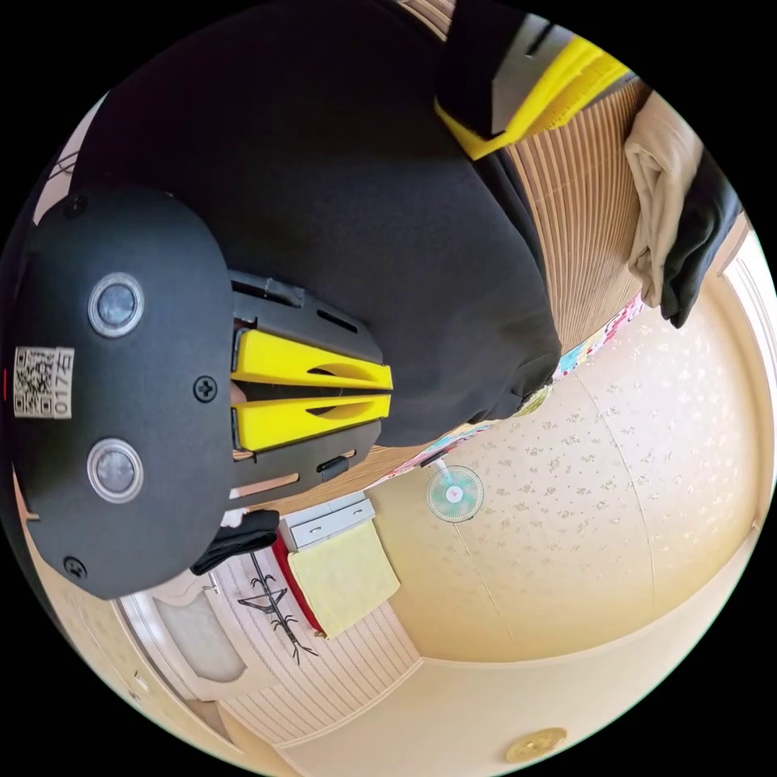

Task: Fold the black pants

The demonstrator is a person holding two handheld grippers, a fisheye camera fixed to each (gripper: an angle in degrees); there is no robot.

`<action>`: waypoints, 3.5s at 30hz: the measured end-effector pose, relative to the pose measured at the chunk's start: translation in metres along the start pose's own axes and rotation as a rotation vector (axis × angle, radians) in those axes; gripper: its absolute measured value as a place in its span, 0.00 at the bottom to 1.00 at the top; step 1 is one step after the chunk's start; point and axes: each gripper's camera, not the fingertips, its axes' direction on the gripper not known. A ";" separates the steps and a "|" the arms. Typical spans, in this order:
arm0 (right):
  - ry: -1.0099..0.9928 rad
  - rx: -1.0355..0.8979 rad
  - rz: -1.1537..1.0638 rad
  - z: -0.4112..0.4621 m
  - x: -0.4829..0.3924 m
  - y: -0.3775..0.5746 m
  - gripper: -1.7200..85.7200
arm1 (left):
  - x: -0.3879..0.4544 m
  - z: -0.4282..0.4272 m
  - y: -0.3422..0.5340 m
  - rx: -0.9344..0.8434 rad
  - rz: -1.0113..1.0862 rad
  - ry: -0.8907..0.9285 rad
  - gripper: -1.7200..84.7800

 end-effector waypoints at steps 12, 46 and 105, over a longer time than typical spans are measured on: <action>-0.085 -0.036 0.038 -0.042 0.063 -0.059 0.03 | 0.004 -0.049 -0.041 -0.099 -0.191 0.155 0.08; -1.707 -0.016 0.987 0.041 0.505 -0.011 0.16 | 0.067 -0.127 -0.071 -0.097 -0.339 0.191 0.08; -1.590 0.898 0.760 -0.634 0.813 -0.210 0.04 | -0.065 -0.405 0.091 0.842 0.124 1.080 0.08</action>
